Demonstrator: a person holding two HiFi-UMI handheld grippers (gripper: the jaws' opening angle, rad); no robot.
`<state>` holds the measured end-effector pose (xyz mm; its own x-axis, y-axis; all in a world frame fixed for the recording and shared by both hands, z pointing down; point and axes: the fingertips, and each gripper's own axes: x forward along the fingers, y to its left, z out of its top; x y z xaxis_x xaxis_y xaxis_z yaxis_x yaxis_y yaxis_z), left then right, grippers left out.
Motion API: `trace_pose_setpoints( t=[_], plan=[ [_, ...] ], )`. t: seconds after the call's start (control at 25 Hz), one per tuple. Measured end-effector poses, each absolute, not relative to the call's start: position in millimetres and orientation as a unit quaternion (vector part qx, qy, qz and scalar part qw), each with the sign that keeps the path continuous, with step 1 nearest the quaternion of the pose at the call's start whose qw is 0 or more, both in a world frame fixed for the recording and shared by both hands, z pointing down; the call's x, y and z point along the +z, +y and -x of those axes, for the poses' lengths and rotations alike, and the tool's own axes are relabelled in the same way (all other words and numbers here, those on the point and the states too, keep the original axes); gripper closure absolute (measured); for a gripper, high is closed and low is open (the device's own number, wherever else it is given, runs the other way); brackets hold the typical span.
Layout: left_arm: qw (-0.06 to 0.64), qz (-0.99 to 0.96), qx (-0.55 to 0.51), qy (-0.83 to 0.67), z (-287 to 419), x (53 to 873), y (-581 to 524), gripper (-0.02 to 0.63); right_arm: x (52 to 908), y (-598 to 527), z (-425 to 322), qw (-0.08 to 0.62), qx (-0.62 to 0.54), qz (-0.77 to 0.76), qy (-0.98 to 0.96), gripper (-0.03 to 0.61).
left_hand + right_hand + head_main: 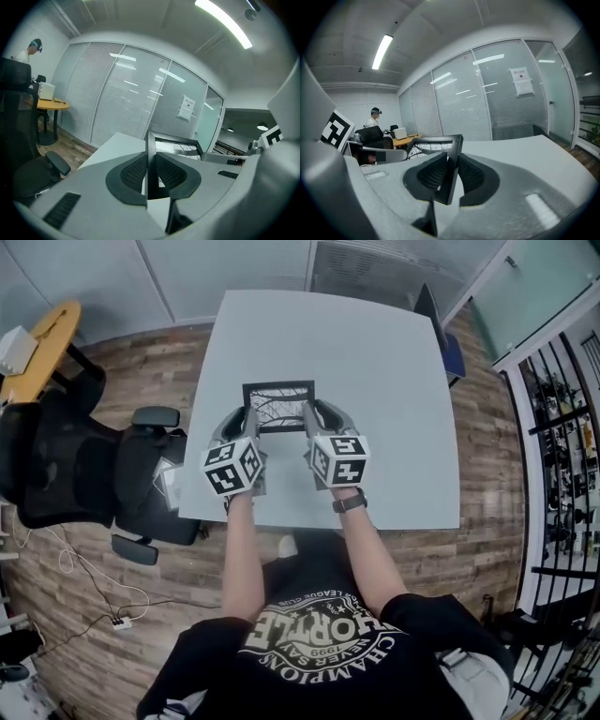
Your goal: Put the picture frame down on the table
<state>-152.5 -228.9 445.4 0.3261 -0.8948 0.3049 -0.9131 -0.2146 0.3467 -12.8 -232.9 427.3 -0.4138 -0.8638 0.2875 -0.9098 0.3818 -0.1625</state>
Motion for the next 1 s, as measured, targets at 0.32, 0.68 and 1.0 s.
trace_pose_setpoints(
  t=[0.32,0.68,1.0],
  plan=[
    [0.272,-0.755,0.045,-0.595,153,482,-298,0.545,468,-310,14,0.107,0.187,-0.517,-0.829,0.506],
    [0.319,-0.729,0.077,-0.601,151,542,-360,0.545,531,-383,13,0.138,0.243,-0.5,-0.82,0.508],
    [0.358,-0.706,0.104,-0.602,152,605,-397,0.543,599,-426,14,0.163,0.289,-0.491,-0.805,0.509]
  ],
)
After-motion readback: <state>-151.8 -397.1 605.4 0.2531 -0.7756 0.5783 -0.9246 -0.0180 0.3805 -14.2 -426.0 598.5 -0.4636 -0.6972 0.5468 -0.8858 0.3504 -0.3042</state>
